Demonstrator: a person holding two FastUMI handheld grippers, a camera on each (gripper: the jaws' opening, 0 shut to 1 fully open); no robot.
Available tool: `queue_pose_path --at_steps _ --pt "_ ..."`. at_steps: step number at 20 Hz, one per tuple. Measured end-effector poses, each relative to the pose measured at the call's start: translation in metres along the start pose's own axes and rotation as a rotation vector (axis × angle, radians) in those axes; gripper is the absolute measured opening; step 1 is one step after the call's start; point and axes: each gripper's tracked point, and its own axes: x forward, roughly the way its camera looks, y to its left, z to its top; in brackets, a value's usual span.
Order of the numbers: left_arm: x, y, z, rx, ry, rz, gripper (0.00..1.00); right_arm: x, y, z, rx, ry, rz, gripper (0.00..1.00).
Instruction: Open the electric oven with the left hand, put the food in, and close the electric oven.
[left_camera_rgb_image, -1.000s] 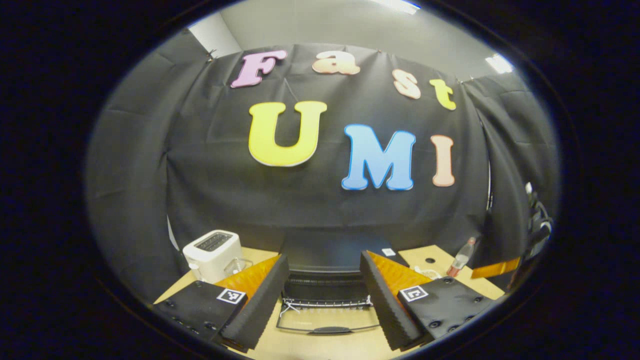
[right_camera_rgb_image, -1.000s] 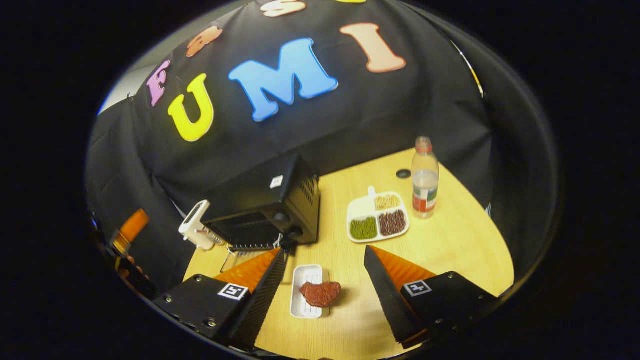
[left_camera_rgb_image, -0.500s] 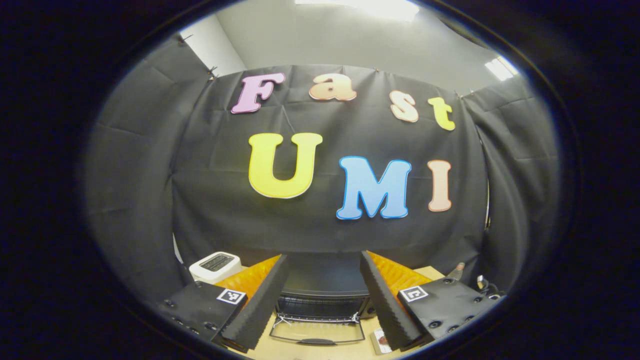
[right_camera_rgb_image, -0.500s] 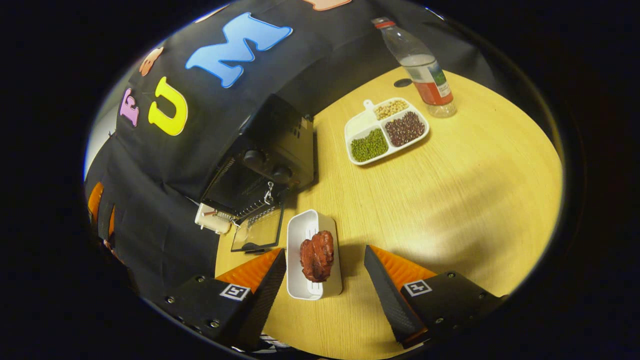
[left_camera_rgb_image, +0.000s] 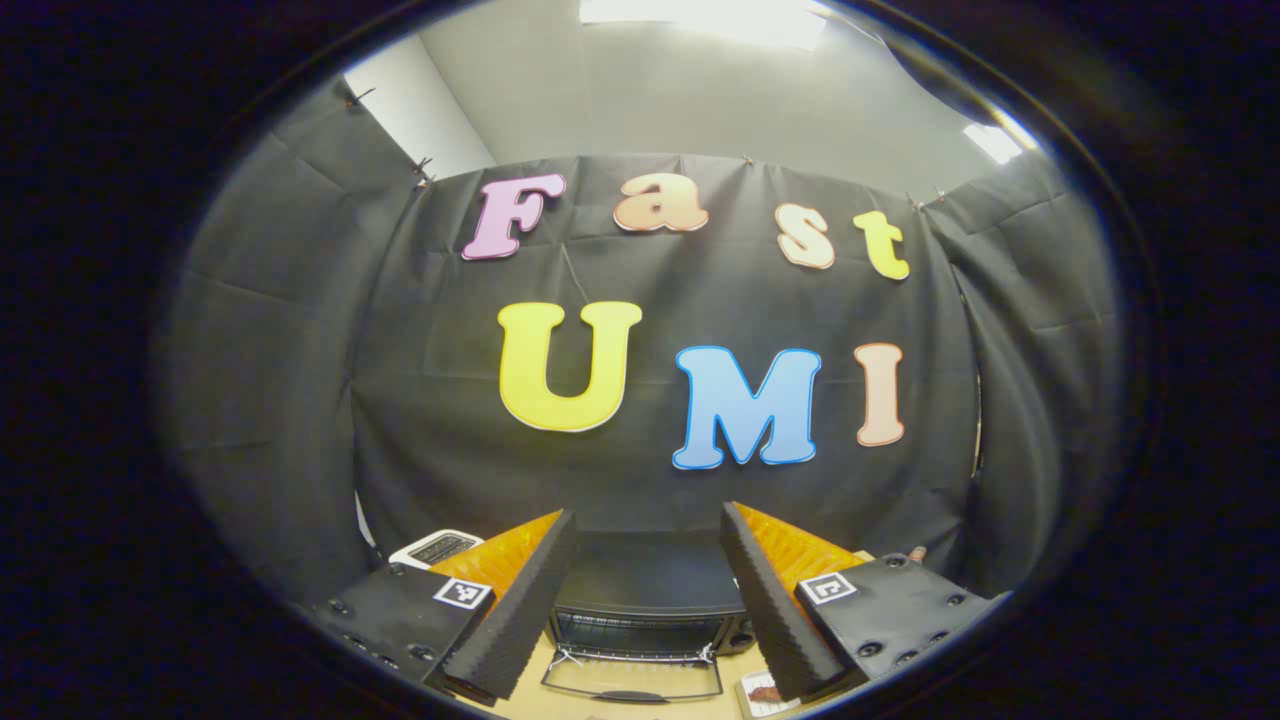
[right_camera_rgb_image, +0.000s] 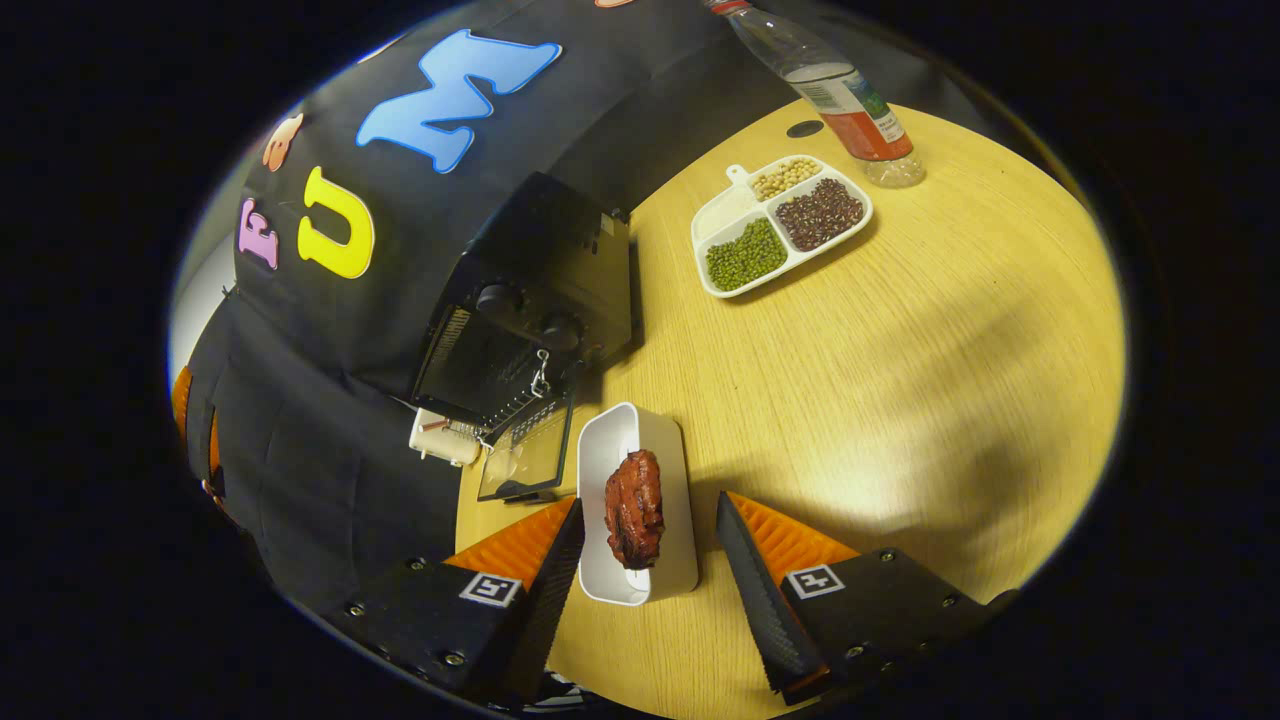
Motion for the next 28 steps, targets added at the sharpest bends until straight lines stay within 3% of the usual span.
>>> queue_pose_path --at_steps 1,3,4,6,7,8,12,13,14,15,18,21,22,26,28 --pt "-0.003 -0.001 -0.001 0.004 0.004 0.004 0.93 -0.002 -0.002 0.003 -0.008 -0.001 -0.002 0.81" --pt "-0.005 0.001 -0.002 0.009 0.011 0.018 0.93 0.005 -0.004 0.001 0.018 -0.006 0.002 0.37" --pt "-0.006 0.001 -0.002 0.009 0.014 0.025 0.99 0.003 -0.001 0.0 0.05 0.003 0.024 0.44" --pt "-0.007 0.002 -0.007 0.005 0.025 0.043 0.99 0.002 0.003 -0.003 0.082 0.034 0.067 0.44" --pt "-0.009 0.002 -0.01 0.004 0.032 0.053 0.99 0.002 -0.002 0.016 0.1 0.022 0.072 0.44" --pt "-0.01 0.003 -0.011 0.003 0.037 0.063 0.99 0.015 0.002 -0.005 0.114 0.035 0.068 0.18" --pt "-0.016 -0.002 -0.009 0.0 0.029 0.075 0.96 0.006 0.008 -0.005 0.181 0.076 0.119 0.17" --pt "-0.016 -0.004 -0.01 0.0 0.03 0.072 0.99 0.001 0.012 0.0 0.177 0.073 0.132 0.17" --pt "-0.016 -0.006 -0.011 0.001 0.033 0.064 0.98 -0.005 0.007 0.009 0.165 0.045 0.101 0.15" --pt "-0.014 -0.011 -0.01 0.004 0.031 0.053 0.98 -0.002 0.004 0.013 0.154 0.038 0.076 0.05" --pt "-0.009 -0.016 -0.003 0.014 0.011 0.007 0.95 -0.004 0.017 0.013 0.166 0.032 0.088 0.04" --pt "-0.007 -0.012 0.0 0.014 0.005 -0.035 0.93 -0.016 0.039 0.022 0.15 -0.006 0.112 0.04" --pt "-0.006 -0.008 0.003 0.011 -0.007 -0.036 0.99 -0.02 0.051 0.023 0.15 -0.015 0.131 0.04" --pt "-0.004 0.001 0.005 -0.038 -0.013 -0.083 0.93 -0.03 0.097 0.037 0.154 -0.073 0.194 0.04" --pt "-0.002 0.012 0.005 -0.039 -0.014 -0.093 0.96 -0.032 0.122 0.045 0.159 -0.099 0.234 0.04"
